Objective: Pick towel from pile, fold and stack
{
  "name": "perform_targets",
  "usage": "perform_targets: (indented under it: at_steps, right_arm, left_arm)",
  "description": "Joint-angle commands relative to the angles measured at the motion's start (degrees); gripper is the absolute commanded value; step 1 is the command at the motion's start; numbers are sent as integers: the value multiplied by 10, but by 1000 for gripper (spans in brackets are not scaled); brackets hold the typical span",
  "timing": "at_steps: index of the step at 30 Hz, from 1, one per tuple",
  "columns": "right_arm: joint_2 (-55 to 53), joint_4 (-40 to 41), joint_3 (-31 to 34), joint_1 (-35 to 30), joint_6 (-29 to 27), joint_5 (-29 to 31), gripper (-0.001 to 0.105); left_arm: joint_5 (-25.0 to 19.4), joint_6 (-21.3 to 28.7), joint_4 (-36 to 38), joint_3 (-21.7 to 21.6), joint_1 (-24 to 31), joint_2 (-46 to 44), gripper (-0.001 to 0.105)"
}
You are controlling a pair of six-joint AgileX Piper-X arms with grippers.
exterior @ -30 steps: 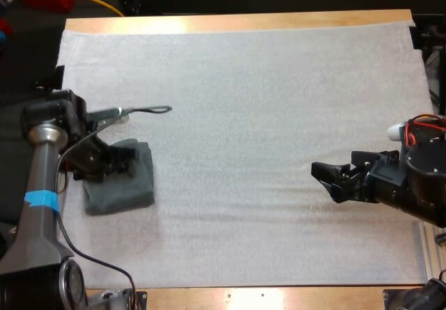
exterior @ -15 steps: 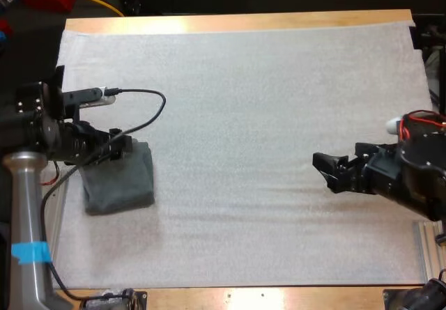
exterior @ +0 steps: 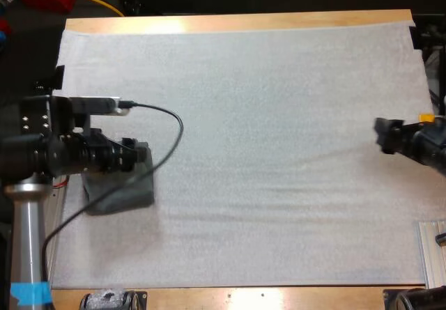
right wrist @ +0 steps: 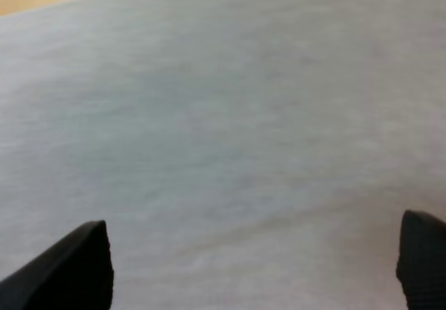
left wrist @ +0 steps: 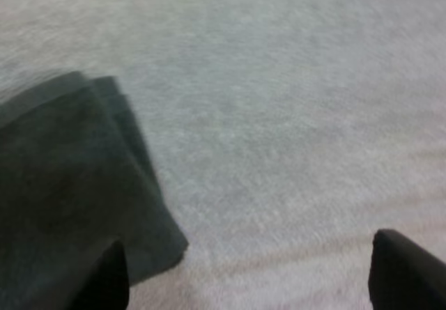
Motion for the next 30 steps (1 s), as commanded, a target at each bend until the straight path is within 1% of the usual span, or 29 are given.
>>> perform_targets:
  at_steps: [1,2,4,6,7,11,16,23,30]
  right_arm:
    - [-5,14,-4,-17,-15,-5,81]
    - [-6,17,-4,-25,-18,-5,81]
    - [-13,19,-4,-42,-20,-2,81]
    - [-20,19,-4,-46,-29,-2,81]
    - [-26,21,-4,-47,-35,0,81]
    - [-48,29,-4,-47,-38,0,81]
    - [-85,42,-4,-47,-60,0,81]
    - [-149,44,-4,-47,-61,0,81]
    - [-241,48,-4,-47,-61,0,81]
  left_arm:
    - [-25,6,1,-3,-11,-14,68]
    - [-37,7,1,-3,-16,-19,68]
    - [-88,12,1,-3,-31,-40,68]
    - [-115,12,-2,-3,-38,-55,68]
    - [-120,11,-6,-3,-39,-66,68]
    - [-120,5,-26,-3,-39,-103,68]
    - [-127,5,-46,-3,-39,-160,68]
    - [-127,5,-46,-3,-39,-239,68]
    - [-125,5,-41,-3,-39,-329,68]
